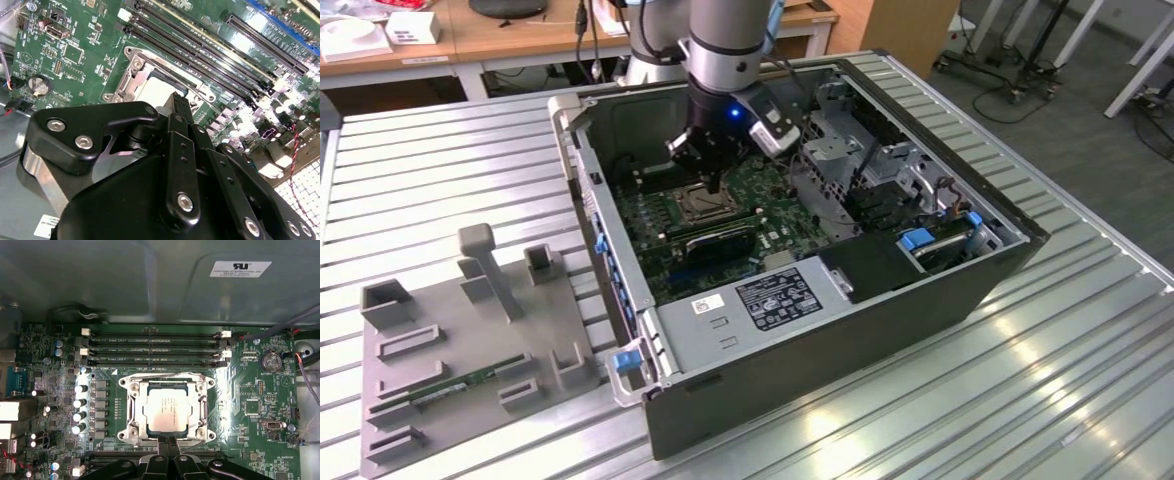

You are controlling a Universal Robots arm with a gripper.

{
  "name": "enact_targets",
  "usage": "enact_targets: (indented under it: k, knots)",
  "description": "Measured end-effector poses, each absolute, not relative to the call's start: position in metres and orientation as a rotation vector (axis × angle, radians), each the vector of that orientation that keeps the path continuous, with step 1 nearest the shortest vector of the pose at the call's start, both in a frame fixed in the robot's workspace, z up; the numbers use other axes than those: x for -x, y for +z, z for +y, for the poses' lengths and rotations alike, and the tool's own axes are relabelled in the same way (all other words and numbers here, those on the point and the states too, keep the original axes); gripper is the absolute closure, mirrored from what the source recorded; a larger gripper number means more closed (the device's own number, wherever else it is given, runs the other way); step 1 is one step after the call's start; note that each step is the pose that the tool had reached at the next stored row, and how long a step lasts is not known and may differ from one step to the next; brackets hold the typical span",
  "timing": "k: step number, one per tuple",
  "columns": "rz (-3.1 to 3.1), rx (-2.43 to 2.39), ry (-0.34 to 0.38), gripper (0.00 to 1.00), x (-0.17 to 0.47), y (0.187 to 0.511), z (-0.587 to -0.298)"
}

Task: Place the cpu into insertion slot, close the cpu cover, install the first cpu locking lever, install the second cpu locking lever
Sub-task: 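Install the second cpu locking lever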

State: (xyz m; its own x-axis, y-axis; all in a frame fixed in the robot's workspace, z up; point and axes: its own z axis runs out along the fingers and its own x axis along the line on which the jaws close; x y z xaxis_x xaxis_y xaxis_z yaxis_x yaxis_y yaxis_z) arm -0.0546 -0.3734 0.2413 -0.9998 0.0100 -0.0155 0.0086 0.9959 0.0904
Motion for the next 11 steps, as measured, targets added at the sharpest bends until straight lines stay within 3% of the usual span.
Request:
enact_targets:
  k: [11]
  knots:
    - [3.123,-0.015,0.141,0.89,0.0546,0.2414,-0.3821]
